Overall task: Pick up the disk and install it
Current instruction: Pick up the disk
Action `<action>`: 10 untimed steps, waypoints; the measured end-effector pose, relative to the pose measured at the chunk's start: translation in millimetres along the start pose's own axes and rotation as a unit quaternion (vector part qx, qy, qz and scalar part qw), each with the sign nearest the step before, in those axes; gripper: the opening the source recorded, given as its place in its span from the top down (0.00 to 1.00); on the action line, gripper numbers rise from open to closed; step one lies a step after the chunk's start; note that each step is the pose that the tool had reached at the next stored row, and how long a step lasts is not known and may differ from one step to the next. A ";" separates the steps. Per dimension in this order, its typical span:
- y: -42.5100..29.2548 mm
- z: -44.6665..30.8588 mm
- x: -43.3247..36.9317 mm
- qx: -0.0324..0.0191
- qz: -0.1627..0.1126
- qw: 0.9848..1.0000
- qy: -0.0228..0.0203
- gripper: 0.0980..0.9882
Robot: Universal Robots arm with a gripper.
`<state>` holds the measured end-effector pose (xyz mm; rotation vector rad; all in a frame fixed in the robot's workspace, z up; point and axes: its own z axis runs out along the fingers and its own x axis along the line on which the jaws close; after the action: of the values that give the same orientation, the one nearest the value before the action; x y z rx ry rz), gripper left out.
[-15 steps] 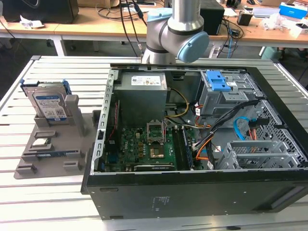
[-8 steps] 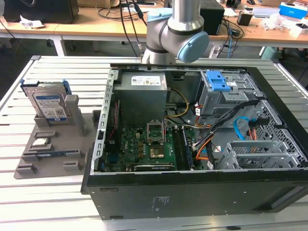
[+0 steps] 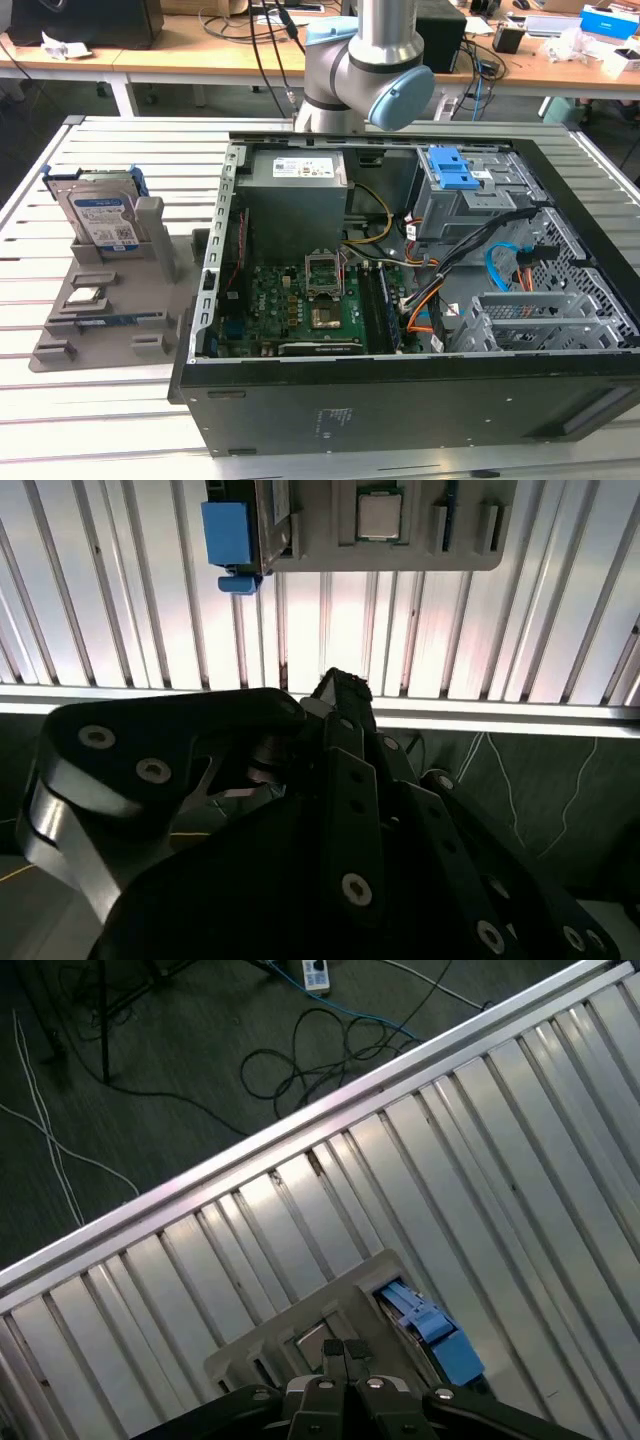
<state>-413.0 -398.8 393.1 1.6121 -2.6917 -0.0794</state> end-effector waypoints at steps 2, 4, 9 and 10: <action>0.0 0.0 0.0 0.000 -0.010 1.000 0.000 0.99; 0.0 0.0 0.0 -0.001 -0.031 1.000 0.001 0.99; 0.0 0.0 0.0 -0.002 -0.065 0.998 0.003 0.99; 0.0 0.0 0.0 -0.002 -0.076 0.997 0.003 0.99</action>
<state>-413.0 -398.8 393.1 1.8091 -2.5587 -0.0787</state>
